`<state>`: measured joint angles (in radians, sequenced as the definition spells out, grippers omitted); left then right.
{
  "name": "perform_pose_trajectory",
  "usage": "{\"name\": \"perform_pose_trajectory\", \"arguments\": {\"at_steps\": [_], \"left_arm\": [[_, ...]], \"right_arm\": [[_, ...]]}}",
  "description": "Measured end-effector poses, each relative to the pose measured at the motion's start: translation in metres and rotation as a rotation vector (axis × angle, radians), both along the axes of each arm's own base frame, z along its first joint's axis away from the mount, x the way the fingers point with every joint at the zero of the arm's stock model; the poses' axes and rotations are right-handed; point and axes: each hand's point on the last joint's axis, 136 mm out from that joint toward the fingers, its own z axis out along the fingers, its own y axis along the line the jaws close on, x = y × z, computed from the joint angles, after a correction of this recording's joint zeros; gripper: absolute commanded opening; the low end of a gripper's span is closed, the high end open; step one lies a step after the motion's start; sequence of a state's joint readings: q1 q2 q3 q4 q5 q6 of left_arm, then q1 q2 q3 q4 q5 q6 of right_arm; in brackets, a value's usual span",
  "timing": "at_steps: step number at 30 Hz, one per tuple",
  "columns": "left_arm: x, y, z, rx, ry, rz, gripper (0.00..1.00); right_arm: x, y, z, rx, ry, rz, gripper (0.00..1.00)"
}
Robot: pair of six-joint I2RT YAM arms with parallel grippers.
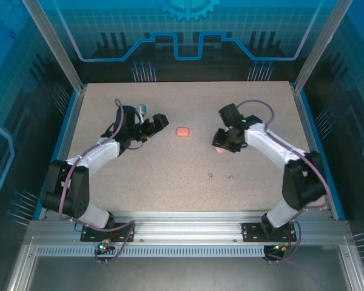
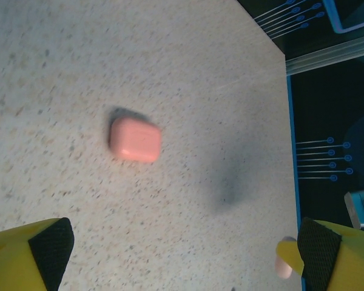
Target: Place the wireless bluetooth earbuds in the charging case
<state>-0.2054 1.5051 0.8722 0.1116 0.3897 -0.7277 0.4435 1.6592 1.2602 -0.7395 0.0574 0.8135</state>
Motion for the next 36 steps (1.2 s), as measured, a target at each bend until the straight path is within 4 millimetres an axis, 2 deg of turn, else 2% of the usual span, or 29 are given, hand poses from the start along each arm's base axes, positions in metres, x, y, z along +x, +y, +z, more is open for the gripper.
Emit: {"name": "perform_pose_trajectory", "arguments": {"at_steps": [2,6,9,13,16,22,29,36], "left_arm": [[-0.009,0.002,-0.013,-0.012,0.010,0.009,0.99],[-0.020,0.003,-0.023,-0.039,-0.008,0.025,0.99],[-0.023,0.000,-0.024,-0.053,-0.042,0.028,0.99],[-0.030,-0.020,-0.023,-0.072,-0.091,0.005,0.99],[-0.035,-0.038,-0.026,-0.081,-0.127,-0.013,0.98],[-0.042,-0.063,-0.044,-0.077,-0.158,-0.019,0.93],[-0.037,-0.074,-0.059,-0.076,-0.176,0.006,0.74],[-0.033,-0.081,-0.073,-0.077,-0.177,0.020,0.66]], "right_arm": [[0.008,0.022,-0.010,0.008,0.030,0.010,0.41],[0.020,0.052,-0.031,0.025,0.085,-0.005,0.41],[0.026,0.065,-0.046,0.044,0.130,-0.045,0.41],[0.031,0.074,-0.057,0.075,0.174,-0.112,0.41],[0.037,0.081,-0.057,0.105,0.187,-0.162,0.41],[0.044,0.093,-0.048,0.182,0.214,-0.259,0.41],[0.046,0.099,-0.043,0.234,0.244,-0.329,0.41],[0.050,0.104,-0.036,0.269,0.252,-0.358,0.40]]}}
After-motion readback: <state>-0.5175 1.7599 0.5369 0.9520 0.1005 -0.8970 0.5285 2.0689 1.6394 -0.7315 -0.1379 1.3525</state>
